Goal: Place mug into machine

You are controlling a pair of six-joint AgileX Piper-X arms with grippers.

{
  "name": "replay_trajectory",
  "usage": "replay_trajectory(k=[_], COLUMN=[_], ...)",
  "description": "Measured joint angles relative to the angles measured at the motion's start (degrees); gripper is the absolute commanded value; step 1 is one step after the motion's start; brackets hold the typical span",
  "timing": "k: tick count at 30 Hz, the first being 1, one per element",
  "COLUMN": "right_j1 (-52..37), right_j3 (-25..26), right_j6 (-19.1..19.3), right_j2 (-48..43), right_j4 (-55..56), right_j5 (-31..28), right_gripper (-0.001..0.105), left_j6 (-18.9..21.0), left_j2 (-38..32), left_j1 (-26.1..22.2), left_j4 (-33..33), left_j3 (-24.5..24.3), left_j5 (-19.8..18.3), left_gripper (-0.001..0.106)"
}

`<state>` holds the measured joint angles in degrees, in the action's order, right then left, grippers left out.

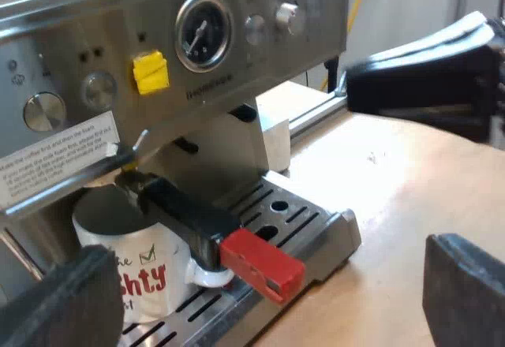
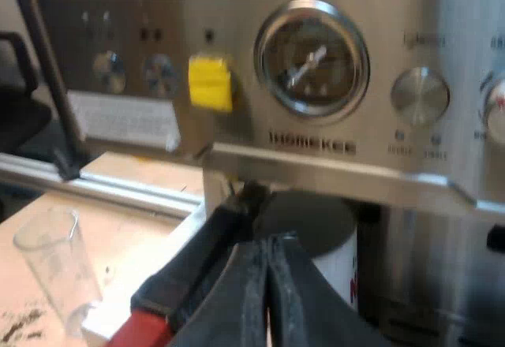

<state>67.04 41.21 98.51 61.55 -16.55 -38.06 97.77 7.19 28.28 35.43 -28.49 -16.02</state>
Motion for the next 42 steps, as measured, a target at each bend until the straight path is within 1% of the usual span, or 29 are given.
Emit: replay_trajectory(k=[6, 7, 9, 10, 12, 14, 15, 16, 19, 24, 27, 29, 42], right_j1=[0.00, 0.00, 0.00, 0.00, 0.00, 0.00, 0.00, 0.00, -0.46, -1.93, -3.11, -3.44, -4.47], right_j3=[6.27, 7.57, 8.80, 11.01, 12.39, 14.62, 14.89, 17.23, 19.61, 21.92, 22.44, 22.49, 22.49], right_j6=[0.00, 0.00, 0.00, 0.00, 0.00, 0.00, 0.00, 0.00, 0.00, 0.00, 0.00, 0.00, 0.00], right_j2=[7.23, 8.58, 9.83, 12.12, 13.67, 15.65, 16.16, 18.16, 20.83, 24.37, 25.32, 25.58, 25.57], right_j4=[0.00, 0.00, 0.00, 0.00, 0.00, 0.00, 0.00, -0.23, -0.29, -0.29, -0.29, -0.29, -1.16], right_j5=[-0.37, -0.37, -0.52, -0.50, -0.50, -1.07, -1.46, -3.04, -3.85, -5.15, -6.05, -6.79, -7.10], right_gripper=[0.000, 0.000, 0.000, 0.000, 0.000, 0.000, 0.000, 0.000, 0.000, 0.000, 0.000, 0.000, 0.000], left_j6=[0.00, 0.00, 0.00, 0.00, 0.00, 0.00, 0.00, 0.00, 0.00, 0.00, 0.00, 0.00, 0.00], left_j2=[-5.62, -6.33, -6.58, -6.56, -6.56, -6.56, -6.56, -6.56, -6.56, -6.56, -6.56, -6.56, -6.56], left_j1=[0.00, 0.00, 0.00, 0.00, 0.00, 0.00, 0.00, 0.00, 0.00, 0.00, 0.00, 0.00, 0.00], left_j4=[0.87, 0.87, 0.87, 0.87, 0.87, 0.87, 0.87, 0.87, 0.87, 0.87, 0.87, 0.87, 0.87], left_j3=[-0.27, -0.27, -0.39, -0.40, -0.40, -0.40, -0.40, -0.40, -0.40, -0.40, -0.40, -0.40, -0.40], left_j5=[0.38, 1.90, 3.67, 5.92, 6.74, 6.75, 6.75, 6.75, 6.75, 6.64, 6.64, 6.64, 6.27], left_gripper=[0.078, 0.078, 0.078, 0.078, 0.078, 0.078, 0.078, 0.078, 0.078, 0.078, 0.078, 0.078, 0.078])
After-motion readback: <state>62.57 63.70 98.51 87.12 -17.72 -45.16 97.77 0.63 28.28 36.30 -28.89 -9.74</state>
